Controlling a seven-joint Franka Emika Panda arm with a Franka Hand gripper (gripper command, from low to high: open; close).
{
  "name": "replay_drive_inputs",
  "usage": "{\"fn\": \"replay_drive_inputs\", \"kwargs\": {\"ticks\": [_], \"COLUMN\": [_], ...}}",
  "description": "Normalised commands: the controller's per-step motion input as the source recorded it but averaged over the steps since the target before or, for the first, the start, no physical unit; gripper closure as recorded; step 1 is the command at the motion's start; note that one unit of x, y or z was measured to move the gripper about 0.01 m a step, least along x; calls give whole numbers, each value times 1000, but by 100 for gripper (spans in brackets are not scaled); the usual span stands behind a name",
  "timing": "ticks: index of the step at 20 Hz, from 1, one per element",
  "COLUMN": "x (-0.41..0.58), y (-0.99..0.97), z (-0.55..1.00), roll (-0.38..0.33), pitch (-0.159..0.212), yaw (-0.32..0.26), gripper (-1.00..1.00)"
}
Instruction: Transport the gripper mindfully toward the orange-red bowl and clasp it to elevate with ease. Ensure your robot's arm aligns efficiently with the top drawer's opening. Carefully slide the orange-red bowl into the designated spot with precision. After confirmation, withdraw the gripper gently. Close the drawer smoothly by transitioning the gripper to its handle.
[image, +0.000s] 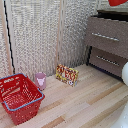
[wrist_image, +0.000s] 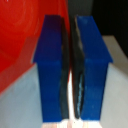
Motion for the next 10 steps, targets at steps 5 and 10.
{"fn": "replay_drive_inputs", "kwargs": {"ticks": [5, 10], "x": [-13, 7], "y": [9, 96], "z": [-189, 0], "roll": [-21, -20], "pitch": [-17, 0], "yaw": [4, 12], "gripper": [-100, -100]}}
